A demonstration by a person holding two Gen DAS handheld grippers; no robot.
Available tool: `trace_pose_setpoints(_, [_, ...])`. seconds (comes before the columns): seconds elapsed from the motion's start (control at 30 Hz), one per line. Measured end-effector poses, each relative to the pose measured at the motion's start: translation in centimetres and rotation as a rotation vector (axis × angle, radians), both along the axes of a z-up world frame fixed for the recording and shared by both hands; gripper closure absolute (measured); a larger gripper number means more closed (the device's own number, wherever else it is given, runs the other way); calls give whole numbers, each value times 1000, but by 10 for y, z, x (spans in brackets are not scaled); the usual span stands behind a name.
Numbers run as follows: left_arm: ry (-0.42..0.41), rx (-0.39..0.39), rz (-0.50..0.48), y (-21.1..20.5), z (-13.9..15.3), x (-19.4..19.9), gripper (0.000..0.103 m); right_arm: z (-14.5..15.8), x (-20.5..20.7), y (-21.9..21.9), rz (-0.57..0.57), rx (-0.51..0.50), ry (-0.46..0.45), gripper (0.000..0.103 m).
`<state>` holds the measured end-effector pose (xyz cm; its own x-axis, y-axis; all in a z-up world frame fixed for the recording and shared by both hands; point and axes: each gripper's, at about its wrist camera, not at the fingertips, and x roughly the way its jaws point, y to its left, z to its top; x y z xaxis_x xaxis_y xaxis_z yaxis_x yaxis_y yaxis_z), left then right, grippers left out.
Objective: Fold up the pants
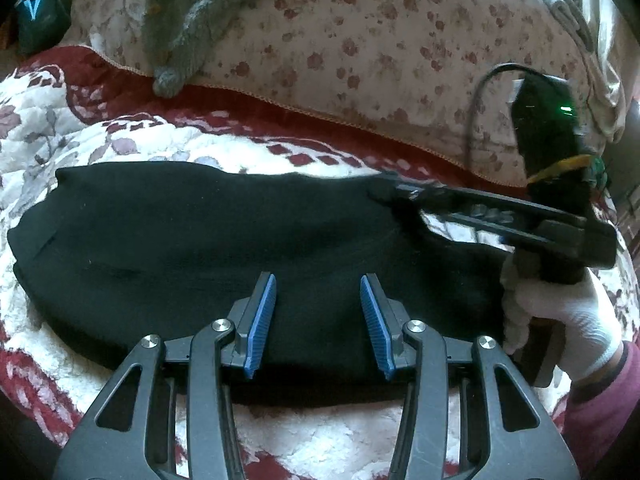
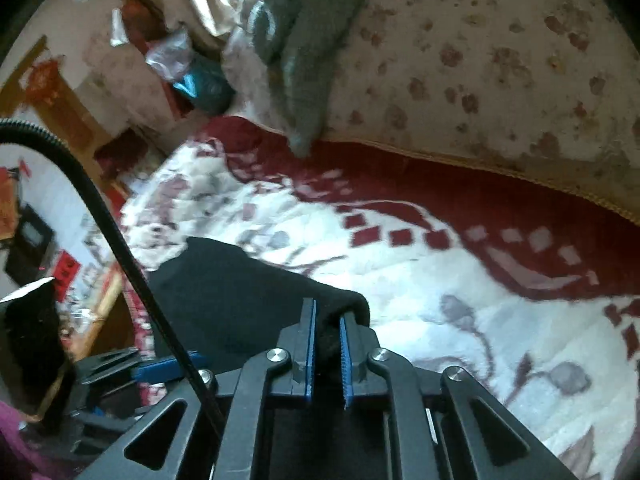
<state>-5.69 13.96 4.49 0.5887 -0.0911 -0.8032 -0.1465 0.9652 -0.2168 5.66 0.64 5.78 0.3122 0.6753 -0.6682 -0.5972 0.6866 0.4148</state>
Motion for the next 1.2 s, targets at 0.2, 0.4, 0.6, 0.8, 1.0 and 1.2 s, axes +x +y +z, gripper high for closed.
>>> trace_pose_setpoints(0.2, [16,46,-10,-5,-11,-1,59,-13,9,2,-30,-26,62,93])
trace_pose_setpoints(0.4, [15,41,5,-5,-8,-4,59,17,-23,-43,-119,81,14,79])
trace_pose_setpoints(0.6, [-16,22,-20,-22,11,-9,59,47,-82,-109,-222,114,-102,59])
trace_pose_setpoints(0.8, [-52,27,-84,-58,29,-9,59,52,-133,-163,-329,97,-111,59])
trace_pose_setpoints(1.0, [-68,11,-163,-97,40,-5,59,51,-173,-210,-426,119,-113,59])
trace_pose_setpoints(1.2, [-75,12,-231,-130,46,1,59,51,-203,-252,-533,120,-125,59])
